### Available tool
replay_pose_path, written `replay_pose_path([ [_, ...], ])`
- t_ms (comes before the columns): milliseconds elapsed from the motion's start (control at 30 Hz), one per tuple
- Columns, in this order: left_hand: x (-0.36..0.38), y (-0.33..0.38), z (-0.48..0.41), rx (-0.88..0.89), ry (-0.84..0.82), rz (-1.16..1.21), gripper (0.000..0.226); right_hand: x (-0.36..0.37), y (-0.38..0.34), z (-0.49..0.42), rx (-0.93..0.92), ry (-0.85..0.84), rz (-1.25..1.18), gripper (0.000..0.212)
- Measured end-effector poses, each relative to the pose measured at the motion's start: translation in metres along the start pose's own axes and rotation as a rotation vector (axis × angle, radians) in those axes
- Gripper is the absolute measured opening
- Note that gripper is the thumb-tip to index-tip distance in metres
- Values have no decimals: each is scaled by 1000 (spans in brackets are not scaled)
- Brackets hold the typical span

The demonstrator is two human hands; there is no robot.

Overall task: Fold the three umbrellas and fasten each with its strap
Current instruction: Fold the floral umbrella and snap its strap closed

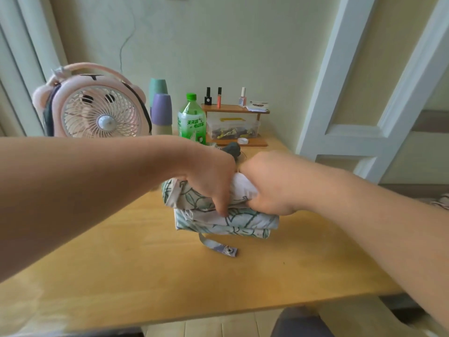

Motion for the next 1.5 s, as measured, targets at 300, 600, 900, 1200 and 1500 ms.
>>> replay_pose_path([
  [300,-6,9,1,-56,254,-353,14,15,5,-15,155,-102,-169,13],
  [600,-20,-12,10,-152,546,-280,7,-15,2,-4,255,253,70,20],
  [900,-36,22,55,169,1268,-425,6,-24,12,21,290,681,71,50],
  [1200,109,-30,-4,90,677,440,65,109,0,-2,170,238,-65,69],
  [1500,116,-39,-1,42,661,587,60,120,53,6,398,-226,-831,138],
])
Point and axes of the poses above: each hand's wrist, its own z-axis away from the middle knuckle, its own x-axis out of the palm, y = z × x, the point moved 9 cm from there along -z, towards the middle knuckle, and after that the axes turned 5 degrees about x, right-handed, at the moved point
